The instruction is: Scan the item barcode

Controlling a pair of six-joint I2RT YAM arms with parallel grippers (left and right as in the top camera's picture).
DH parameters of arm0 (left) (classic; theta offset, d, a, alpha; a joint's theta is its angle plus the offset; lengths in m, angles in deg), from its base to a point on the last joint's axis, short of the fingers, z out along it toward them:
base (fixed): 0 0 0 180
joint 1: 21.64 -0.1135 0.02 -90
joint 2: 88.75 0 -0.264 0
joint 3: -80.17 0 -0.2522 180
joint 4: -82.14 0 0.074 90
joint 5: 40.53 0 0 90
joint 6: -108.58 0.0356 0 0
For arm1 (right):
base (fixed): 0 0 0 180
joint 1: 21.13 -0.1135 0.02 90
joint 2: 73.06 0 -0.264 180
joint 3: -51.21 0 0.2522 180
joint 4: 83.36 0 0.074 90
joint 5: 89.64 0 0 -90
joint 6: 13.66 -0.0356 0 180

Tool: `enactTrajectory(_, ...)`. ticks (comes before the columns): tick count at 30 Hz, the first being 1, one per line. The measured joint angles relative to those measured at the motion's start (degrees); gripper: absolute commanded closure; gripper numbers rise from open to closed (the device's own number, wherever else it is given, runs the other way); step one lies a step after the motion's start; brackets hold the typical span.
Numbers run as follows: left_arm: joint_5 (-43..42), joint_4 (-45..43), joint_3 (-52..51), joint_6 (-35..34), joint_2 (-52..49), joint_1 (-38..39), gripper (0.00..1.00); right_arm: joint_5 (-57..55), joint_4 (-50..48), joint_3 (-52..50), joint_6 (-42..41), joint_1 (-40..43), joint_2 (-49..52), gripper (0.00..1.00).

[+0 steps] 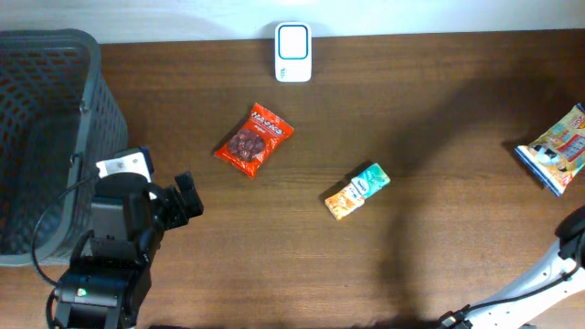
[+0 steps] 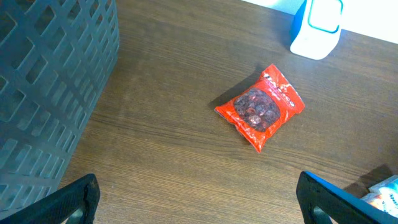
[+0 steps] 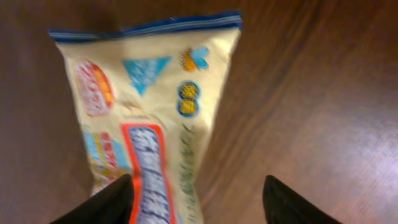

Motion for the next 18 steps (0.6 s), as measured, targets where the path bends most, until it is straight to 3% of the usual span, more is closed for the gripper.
enactTrajectory(3,0.0,0.0,0.0,0.0,0.0,0.0,0.01,-0.2,4.8,0.5,0.7,0.0,0.0,0.35)
enactTrajectory(7,0.0,0.0,0.0,0.0,0.0,0.0,0.01,-0.2,9.9,1.1,-0.1,0.0,-0.2,0.45)
enactTrajectory(11,0.0,0.0,0.0,0.0,0.0,0.0,0.01,0.7,12.6,0.1,-0.9,-0.1,-0.3,0.44)
enactTrajectory(15,0.0,0.0,0.0,0.0,0.0,0.0,0.01,7.9,8.1,-4.9,-1.1,-2.3,-0.3,0.44)
enactTrajectory(18,0.0,0.0,0.0,0.0,0.0,0.0,0.01,12.1,6.5,-4.9,-1.1,-5.0,-0.3,0.35)
